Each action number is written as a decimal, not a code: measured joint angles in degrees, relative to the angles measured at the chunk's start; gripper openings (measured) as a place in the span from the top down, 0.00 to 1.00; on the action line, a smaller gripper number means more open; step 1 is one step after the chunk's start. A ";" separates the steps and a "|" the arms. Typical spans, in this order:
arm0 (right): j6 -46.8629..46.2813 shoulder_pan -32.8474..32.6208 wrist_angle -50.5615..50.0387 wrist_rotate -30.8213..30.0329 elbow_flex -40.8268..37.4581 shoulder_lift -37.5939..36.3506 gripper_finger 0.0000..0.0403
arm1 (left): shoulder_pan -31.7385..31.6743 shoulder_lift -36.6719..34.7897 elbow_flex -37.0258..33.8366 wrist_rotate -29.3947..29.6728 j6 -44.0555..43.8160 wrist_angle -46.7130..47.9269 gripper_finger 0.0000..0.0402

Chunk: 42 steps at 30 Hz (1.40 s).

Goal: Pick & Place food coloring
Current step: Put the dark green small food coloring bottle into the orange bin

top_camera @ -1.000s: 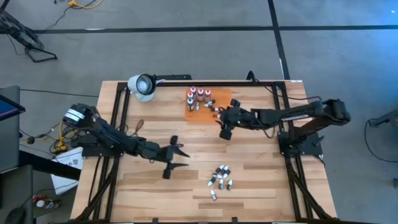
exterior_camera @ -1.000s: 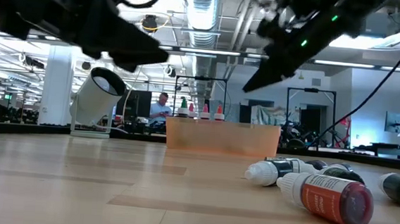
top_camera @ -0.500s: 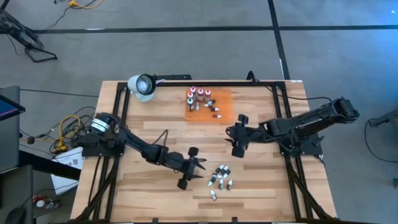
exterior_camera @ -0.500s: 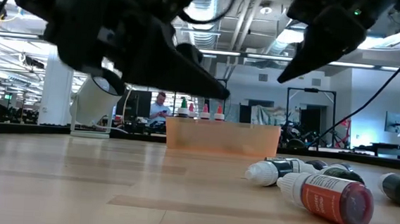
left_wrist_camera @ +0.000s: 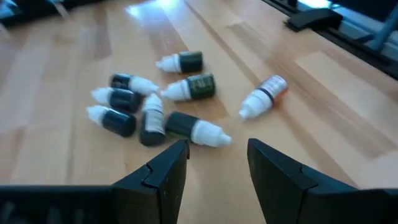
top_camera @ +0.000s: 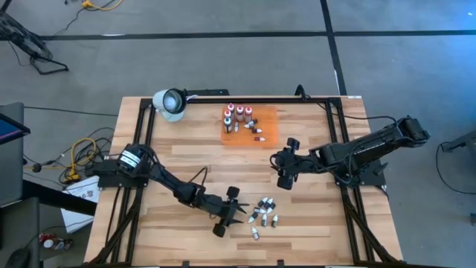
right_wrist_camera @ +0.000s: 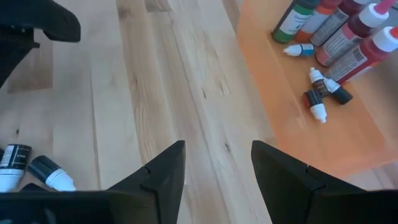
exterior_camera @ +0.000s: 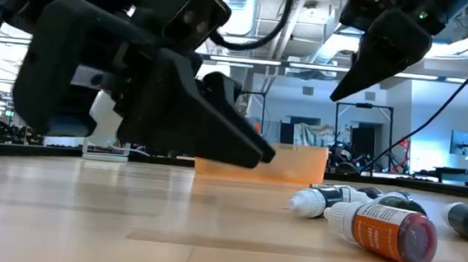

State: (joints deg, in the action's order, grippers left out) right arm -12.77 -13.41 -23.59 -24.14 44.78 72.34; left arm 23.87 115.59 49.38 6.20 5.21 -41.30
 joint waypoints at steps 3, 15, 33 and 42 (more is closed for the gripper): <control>-0.33 0.00 0.02 0.00 0.02 0.00 0.56 | 0.66 0.00 0.07 3.28 1.78 -1.50 0.59; -0.33 0.00 0.13 0.00 0.02 0.02 0.56 | 0.40 1.64 6.31 5.89 2.22 0.53 0.59; -0.35 0.00 0.06 0.02 0.04 0.04 0.56 | -0.14 4.63 12.66 4.82 2.51 11.26 0.59; -0.35 0.00 0.05 0.02 0.04 0.04 0.56 | -0.57 4.63 12.66 1.69 2.53 13.62 0.59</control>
State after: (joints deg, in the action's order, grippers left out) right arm -13.13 -13.41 -23.55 -24.12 44.82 72.38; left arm 23.30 120.22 62.04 7.89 7.74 -27.68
